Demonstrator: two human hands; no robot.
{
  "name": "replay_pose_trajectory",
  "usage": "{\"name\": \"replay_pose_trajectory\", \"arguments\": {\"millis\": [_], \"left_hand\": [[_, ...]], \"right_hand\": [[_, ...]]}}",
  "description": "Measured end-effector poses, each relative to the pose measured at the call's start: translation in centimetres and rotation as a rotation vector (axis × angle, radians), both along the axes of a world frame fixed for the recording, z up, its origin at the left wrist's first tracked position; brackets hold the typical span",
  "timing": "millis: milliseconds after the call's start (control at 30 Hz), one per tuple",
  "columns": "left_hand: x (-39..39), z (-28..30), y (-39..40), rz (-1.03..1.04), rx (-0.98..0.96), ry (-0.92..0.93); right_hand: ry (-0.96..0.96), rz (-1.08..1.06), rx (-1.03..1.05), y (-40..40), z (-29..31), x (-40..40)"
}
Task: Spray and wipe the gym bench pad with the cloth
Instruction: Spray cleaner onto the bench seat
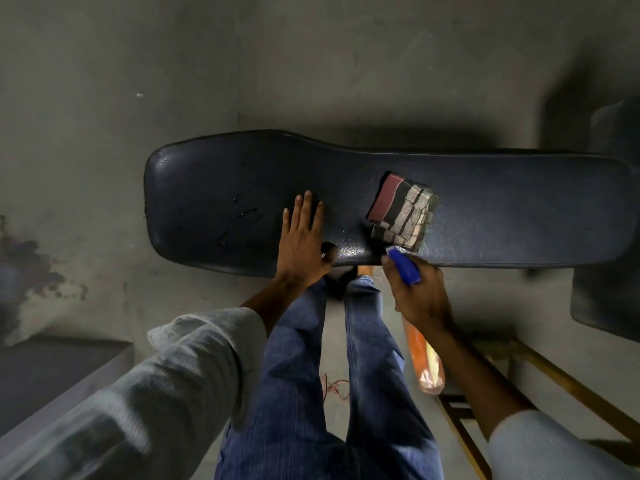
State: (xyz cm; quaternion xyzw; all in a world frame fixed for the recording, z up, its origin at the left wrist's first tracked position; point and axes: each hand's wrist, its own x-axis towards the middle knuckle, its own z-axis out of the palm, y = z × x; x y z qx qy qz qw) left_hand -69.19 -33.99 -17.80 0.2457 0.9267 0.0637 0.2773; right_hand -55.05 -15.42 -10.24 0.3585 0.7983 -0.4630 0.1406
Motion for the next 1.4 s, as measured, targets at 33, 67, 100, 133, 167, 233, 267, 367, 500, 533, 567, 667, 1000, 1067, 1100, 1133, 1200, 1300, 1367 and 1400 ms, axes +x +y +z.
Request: {"name": "replay_pose_trajectory", "arguments": {"millis": [33, 67, 100, 133, 167, 233, 267, 367, 500, 533, 567, 667, 1000, 1067, 1100, 1133, 1200, 1300, 1367, 1400], "left_hand": [[0.0, 0.1, 0.2, 0.000, -0.011, -0.001], [0.0, 0.2, 0.4, 0.003, -0.018, -0.002], [0.0, 0.3, 0.5, 0.008, -0.023, -0.005], [0.0, 0.5, 0.7, 0.014, -0.032, -0.010], [0.0, 0.7, 0.9, 0.019, -0.046, -0.016], [-0.1, 1.3, 1.5, 0.033, -0.081, -0.040], [-0.1, 1.7, 1.9, 0.045, -0.089, -0.059], [-0.2, 3.2, 3.5, 0.096, -0.054, -0.118], [-0.2, 5.6, 6.0, 0.113, 0.082, -0.179], [0.1, 6.5, 6.9, 0.093, 0.117, -0.172], [0.3, 7.4, 7.9, 0.065, 0.153, -0.165], [1.3, 9.4, 11.3, -0.049, 0.264, -0.132], [3.0, 11.0, 19.1, -0.196, 0.259, -0.093], [3.1, 11.0, 19.8, -0.210, 0.240, -0.103], [3.2, 10.9, 19.9, -0.222, 0.227, -0.104], [3.3, 11.0, 20.0, -0.237, 0.212, -0.099], [3.6, 11.0, 20.2, -0.265, 0.178, -0.083], [4.0, 11.1, 20.4, -0.281, 0.129, -0.088], [4.2, 11.2, 20.4, -0.285, 0.104, -0.085], [4.3, 11.3, 20.5, -0.282, 0.101, -0.078]], "right_hand": [[0.023, -0.007, -0.004, 0.2, 0.2, -0.7], [0.060, -0.004, 0.006, 0.3, 0.3, -1.3], [0.093, 0.008, 0.016, 0.4, 0.4, -1.8], [0.115, 0.011, 0.021, 0.6, 0.4, -2.2], [0.122, 0.006, 0.026, 0.8, 0.4, -2.5], [0.118, -0.031, 0.020, 1.2, 0.4, -2.7], [0.113, -0.055, 0.003, 1.4, 0.6, -2.7], [0.137, -0.091, -0.022, 2.3, 1.6, -2.7], [0.179, -0.131, -0.008, 3.9, 4.1, -3.1], [0.195, -0.145, 0.033, 4.4, 4.9, -3.2], [0.221, -0.159, 0.093, 5.1, 5.7, -3.3], [0.257, -0.228, 0.212, 7.5, 7.7, -3.4], [0.154, -0.447, 0.523, 14.0, 9.3, -1.5], [0.176, -0.530, 0.467, 14.8, 8.3, -1.0], [0.189, -0.564, 0.450, 14.9, 7.9, -0.8], [0.200, -0.587, 0.439, 15.1, 7.6, -0.6], [0.207, -0.590, 0.425, 15.6, 7.2, -0.3], [0.234, -0.538, 0.373, 16.6, 7.0, -0.1], [0.238, -0.518, 0.344, 17.3, 7.1, -0.1], [0.238, -0.513, 0.331, 17.5, 7.1, -0.2]]}}
